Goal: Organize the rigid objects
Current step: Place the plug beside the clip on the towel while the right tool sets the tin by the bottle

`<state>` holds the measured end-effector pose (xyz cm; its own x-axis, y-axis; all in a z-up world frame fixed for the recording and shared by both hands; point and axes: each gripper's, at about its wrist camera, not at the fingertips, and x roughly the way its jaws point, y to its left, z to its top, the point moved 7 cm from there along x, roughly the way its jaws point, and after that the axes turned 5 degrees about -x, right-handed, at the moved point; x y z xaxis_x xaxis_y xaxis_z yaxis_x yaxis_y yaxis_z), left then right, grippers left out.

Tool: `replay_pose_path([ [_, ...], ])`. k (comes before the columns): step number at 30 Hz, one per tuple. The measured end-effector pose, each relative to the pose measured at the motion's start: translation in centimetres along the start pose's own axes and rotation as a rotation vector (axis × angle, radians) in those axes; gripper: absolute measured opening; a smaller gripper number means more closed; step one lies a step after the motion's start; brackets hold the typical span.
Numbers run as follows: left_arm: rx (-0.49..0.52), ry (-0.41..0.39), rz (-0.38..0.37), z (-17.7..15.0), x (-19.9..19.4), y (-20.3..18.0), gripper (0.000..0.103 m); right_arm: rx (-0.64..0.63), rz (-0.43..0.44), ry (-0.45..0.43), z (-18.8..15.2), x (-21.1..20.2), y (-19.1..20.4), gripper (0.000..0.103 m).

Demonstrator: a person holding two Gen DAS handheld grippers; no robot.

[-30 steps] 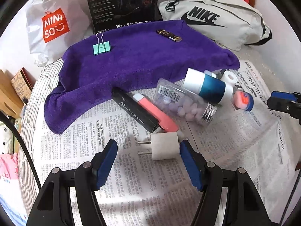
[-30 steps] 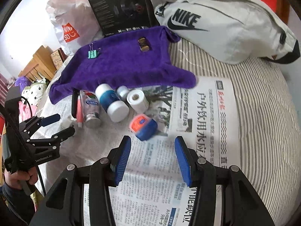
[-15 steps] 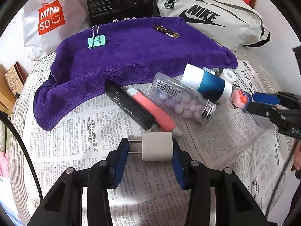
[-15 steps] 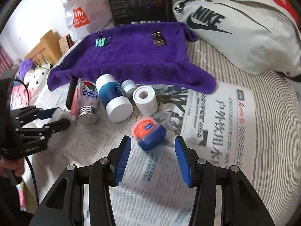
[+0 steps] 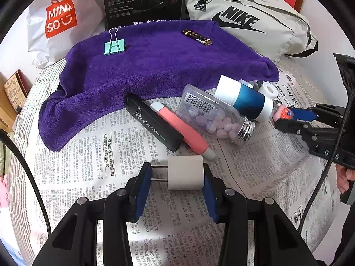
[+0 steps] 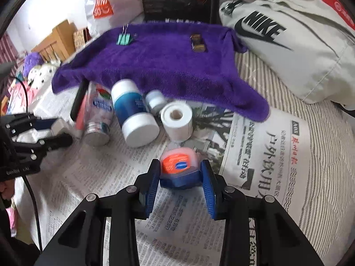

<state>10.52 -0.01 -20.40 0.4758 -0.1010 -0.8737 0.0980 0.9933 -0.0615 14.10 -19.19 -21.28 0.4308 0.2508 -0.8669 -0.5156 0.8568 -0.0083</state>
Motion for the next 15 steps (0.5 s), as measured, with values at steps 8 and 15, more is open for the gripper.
replay_pose_path([
  [8, 0.007, -0.017, 0.007, 0.2, 0.3, -0.2, 0.042, -0.001, 0.004, -0.014, 0.2, 0.0, -0.1, 0.037],
  [15, -0.032, 0.002, -0.03, -0.1, -0.5, 1.0, 0.042, 0.022, 0.016, -0.006, -0.1, -0.9, -0.2, 0.037],
])
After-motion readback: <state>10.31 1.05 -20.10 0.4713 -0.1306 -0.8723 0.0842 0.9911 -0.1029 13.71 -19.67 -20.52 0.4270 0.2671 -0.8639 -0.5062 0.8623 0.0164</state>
